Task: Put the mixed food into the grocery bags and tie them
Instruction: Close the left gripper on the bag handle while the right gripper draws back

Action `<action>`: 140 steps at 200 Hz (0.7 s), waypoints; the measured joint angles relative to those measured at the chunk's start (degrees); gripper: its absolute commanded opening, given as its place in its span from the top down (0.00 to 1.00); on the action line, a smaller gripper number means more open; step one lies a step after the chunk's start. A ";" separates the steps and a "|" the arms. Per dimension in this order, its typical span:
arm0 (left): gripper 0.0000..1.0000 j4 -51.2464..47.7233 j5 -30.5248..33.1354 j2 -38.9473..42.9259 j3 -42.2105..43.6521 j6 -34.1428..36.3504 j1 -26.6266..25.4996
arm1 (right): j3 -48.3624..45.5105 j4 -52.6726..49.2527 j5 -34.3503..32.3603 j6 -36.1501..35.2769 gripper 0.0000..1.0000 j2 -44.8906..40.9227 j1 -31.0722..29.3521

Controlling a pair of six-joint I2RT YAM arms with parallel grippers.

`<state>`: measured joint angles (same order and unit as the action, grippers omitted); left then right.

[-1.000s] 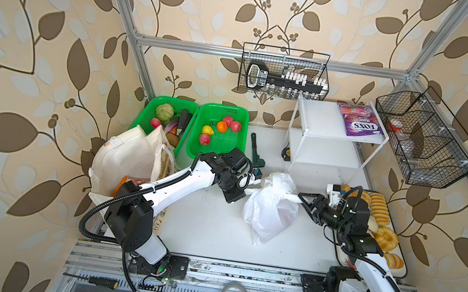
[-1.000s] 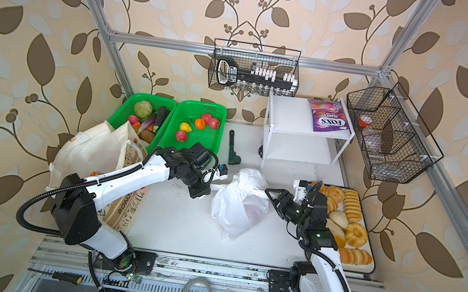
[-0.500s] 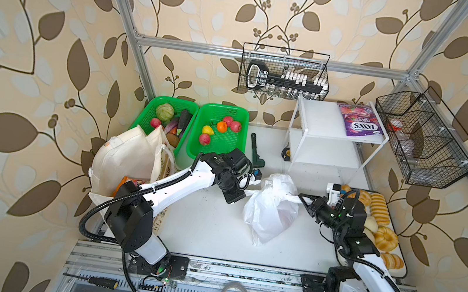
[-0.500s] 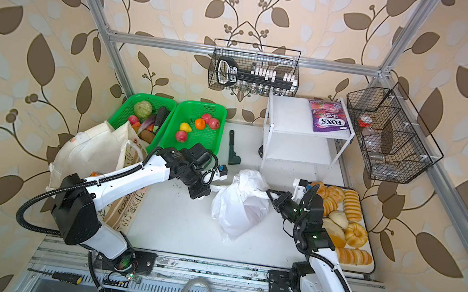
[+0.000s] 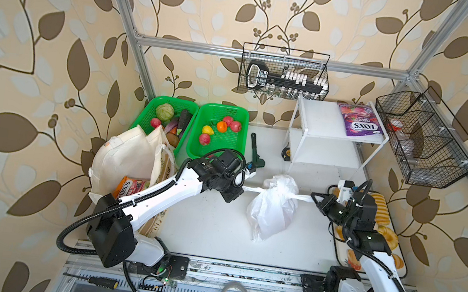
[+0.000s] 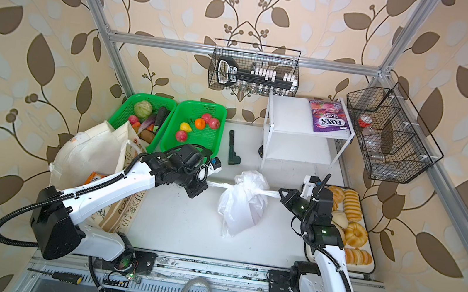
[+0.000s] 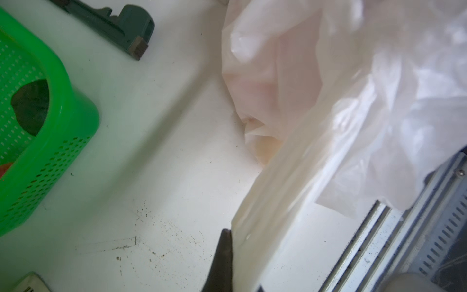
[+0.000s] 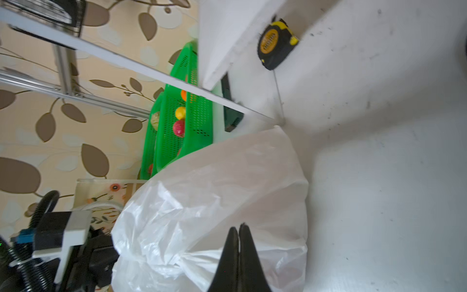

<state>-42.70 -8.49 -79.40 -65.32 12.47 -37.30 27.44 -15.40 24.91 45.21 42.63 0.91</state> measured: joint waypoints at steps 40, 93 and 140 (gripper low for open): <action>1.00 -0.76 0.90 -1.81 1.88 -1.88 0.28 | -2.60 -1.53 -0.04 -1.25 1.00 0.68 0.39; 1.00 1.27 0.87 -1.62 1.88 -3.61 2.93 | 2.89 -5.46 -2.32 -4.15 1.00 -2.25 1.33; 0.70 0.26 -2.01 -1.57 1.88 -3.80 4.35 | -2.32 -3.87 3.61 -3.87 0.96 -0.28 4.72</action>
<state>-42.44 -10.50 -80.97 -63.44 8.67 -32.95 25.12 -19.27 28.51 41.34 42.35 5.63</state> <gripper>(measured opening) 0.057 0.047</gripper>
